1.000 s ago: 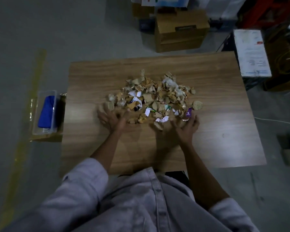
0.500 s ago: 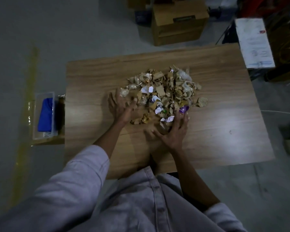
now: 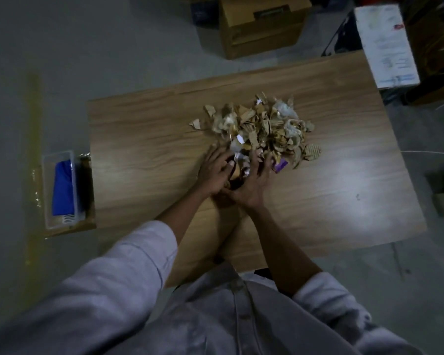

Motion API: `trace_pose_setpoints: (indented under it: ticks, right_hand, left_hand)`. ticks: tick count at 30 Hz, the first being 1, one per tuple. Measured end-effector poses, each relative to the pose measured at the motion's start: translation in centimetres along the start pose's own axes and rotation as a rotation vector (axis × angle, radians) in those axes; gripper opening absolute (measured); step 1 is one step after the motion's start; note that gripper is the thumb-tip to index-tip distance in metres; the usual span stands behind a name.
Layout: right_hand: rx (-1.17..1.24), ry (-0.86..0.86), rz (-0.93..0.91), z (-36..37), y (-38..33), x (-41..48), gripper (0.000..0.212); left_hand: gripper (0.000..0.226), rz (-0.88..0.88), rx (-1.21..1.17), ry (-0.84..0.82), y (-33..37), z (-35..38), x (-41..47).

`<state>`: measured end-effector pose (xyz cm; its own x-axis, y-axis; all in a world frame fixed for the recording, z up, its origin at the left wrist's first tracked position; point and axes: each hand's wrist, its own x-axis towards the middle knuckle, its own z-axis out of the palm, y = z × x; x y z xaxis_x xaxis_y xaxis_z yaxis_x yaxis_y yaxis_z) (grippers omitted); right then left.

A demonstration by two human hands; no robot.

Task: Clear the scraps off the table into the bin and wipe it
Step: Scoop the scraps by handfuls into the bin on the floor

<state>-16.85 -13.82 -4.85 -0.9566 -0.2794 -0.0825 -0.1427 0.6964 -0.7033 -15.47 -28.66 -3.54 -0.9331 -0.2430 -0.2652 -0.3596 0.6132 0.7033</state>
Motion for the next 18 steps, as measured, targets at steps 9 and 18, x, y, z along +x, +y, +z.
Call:
trace_pose_setpoints:
  ticks: [9,18]
  right_hand:
    - [-0.128,0.007,-0.102,2.6,-0.6,1.1,0.045]
    - [-0.192,0.070,-0.208,2.9,-0.2,0.6,0.040]
  left_hand:
    - [0.044,-0.175,-0.332,0.180,2.7,2.0,-3.1]
    - [0.054,-0.307,-0.086,0.436,1.6,2.2,-11.0]
